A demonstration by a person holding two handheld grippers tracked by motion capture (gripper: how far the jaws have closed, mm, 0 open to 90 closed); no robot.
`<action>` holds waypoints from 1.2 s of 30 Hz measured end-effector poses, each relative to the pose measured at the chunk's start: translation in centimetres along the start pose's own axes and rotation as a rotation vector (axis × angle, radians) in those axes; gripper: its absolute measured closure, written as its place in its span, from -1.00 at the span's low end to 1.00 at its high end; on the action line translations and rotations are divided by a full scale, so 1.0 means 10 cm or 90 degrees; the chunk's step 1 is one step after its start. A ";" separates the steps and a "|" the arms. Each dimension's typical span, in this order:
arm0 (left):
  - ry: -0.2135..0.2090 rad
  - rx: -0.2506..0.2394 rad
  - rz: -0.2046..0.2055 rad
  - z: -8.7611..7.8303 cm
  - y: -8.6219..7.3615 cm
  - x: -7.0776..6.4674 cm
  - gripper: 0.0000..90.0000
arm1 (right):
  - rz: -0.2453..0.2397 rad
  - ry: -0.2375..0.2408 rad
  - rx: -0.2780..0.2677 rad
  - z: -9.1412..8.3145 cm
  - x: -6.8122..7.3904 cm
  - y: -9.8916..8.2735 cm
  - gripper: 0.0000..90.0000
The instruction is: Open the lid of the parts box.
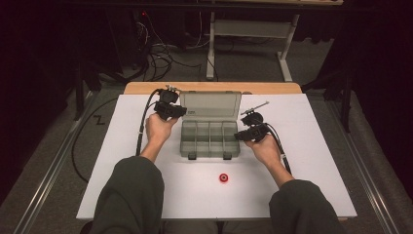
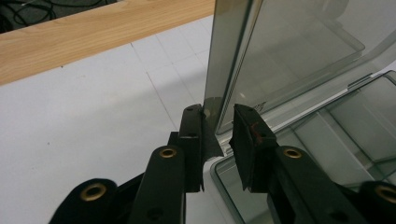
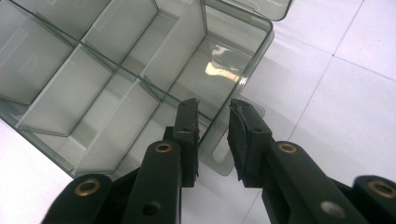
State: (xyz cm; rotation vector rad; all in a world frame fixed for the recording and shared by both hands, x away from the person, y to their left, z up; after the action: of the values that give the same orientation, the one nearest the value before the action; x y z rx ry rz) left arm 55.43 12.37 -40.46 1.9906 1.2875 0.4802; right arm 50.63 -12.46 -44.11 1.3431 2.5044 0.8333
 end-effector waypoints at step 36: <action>0.030 0.075 -0.045 0.37 -0.18 0.06 0.69 | -0.002 -0.010 -0.008 0.00 0.01 -0.01 0.68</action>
State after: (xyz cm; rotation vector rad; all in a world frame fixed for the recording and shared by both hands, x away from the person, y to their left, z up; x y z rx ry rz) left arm 56.92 12.05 -44.39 2.0340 1.4394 0.4281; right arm 50.51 -12.36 -44.14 1.3367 2.4843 0.8347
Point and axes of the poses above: each handheld gripper's, and its own axes: z roughly forward along the jaws, y roughly out of its top, x roughly to its left, the point moved 7 cm from there along z, roughly forward along the jaws, and after that the axes turned 2 degrees about -x, right-handed, at the moved point
